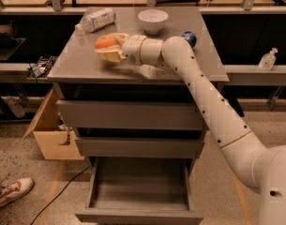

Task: Pick orange from bottom drawer and place on counter

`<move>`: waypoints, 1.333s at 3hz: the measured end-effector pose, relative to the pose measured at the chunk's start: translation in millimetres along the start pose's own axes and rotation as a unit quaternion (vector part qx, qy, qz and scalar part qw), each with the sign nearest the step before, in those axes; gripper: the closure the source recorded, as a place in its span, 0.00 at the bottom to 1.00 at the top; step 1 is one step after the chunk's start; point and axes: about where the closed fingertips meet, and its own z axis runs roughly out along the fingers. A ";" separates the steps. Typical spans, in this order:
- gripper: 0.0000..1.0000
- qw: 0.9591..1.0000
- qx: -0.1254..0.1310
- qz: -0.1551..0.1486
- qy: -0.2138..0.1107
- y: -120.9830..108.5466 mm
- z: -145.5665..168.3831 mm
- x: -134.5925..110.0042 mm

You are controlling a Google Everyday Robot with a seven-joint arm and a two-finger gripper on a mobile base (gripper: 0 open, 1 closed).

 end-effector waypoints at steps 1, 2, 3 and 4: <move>1.00 1.000 0.004 0.027 -0.003 -13.0 21.8 12.1; 1.00 1.000 0.007 0.029 -0.004 -11.4 19.7 12.1; 0.91 1.000 0.004 0.029 -0.004 -8.7 22.9 11.8; 0.68 1.000 0.002 0.029 -0.004 -6.7 25.2 11.5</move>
Offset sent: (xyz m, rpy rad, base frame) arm 0.0392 0.0047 -0.0189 0.0408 0.0660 -0.0344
